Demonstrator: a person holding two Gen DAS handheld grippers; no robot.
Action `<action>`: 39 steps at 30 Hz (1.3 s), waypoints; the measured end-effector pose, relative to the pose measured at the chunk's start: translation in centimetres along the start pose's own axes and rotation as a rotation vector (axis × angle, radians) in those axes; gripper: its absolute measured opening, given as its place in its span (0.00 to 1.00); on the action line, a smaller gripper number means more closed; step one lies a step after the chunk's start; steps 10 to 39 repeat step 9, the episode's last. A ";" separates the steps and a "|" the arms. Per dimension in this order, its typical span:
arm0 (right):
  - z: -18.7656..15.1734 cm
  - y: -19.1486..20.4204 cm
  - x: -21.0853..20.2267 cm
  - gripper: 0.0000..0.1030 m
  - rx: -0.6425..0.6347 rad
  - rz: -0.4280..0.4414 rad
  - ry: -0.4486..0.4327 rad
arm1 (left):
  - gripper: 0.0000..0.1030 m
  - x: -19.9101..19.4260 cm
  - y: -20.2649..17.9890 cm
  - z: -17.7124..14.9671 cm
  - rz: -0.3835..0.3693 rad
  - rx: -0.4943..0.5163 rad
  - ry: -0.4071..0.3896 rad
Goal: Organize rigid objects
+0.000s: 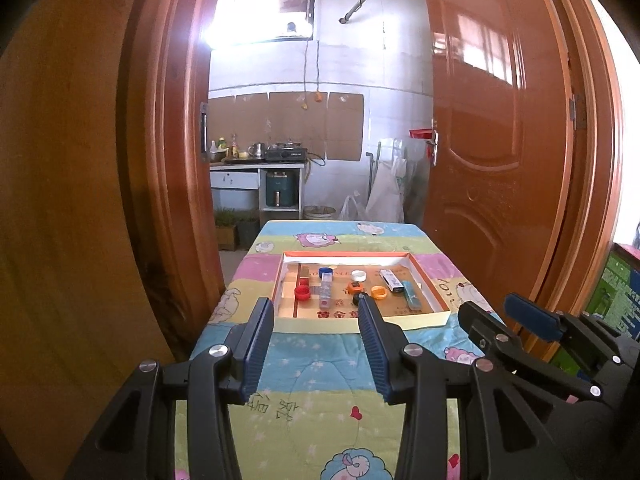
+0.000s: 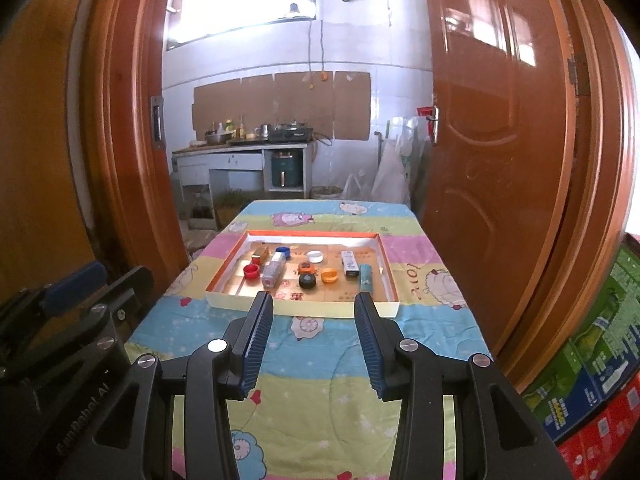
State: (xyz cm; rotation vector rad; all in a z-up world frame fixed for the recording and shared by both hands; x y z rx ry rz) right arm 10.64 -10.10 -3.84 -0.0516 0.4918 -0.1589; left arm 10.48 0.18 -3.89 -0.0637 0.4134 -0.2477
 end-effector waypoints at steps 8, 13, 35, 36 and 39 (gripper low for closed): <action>-0.1 -0.2 -0.2 0.43 0.005 -0.006 -0.008 | 0.42 -0.3 -0.3 0.0 0.009 0.029 -0.021; -0.1 -0.2 -0.1 0.43 0.007 -0.006 -0.006 | 0.42 -0.3 -0.3 -0.1 0.009 0.030 -0.019; -0.1 -0.2 -0.1 0.43 0.007 -0.006 -0.006 | 0.42 -0.3 -0.3 -0.1 0.009 0.030 -0.019; -0.1 -0.2 -0.1 0.43 0.007 -0.006 -0.006 | 0.42 -0.3 -0.3 -0.1 0.009 0.030 -0.019; -0.1 -0.2 -0.1 0.43 0.007 -0.006 -0.006 | 0.42 -0.3 -0.3 -0.1 0.009 0.030 -0.019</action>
Point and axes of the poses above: each gripper's, at about its wrist camera, not at the fingertips, and x roughly the way its jaws point, y to its left, z to its top, the point moved 10 cm from there along x, roughly the way its jaws point, and after that the axes turned 11 degrees about -z, right-handed, at the moved point
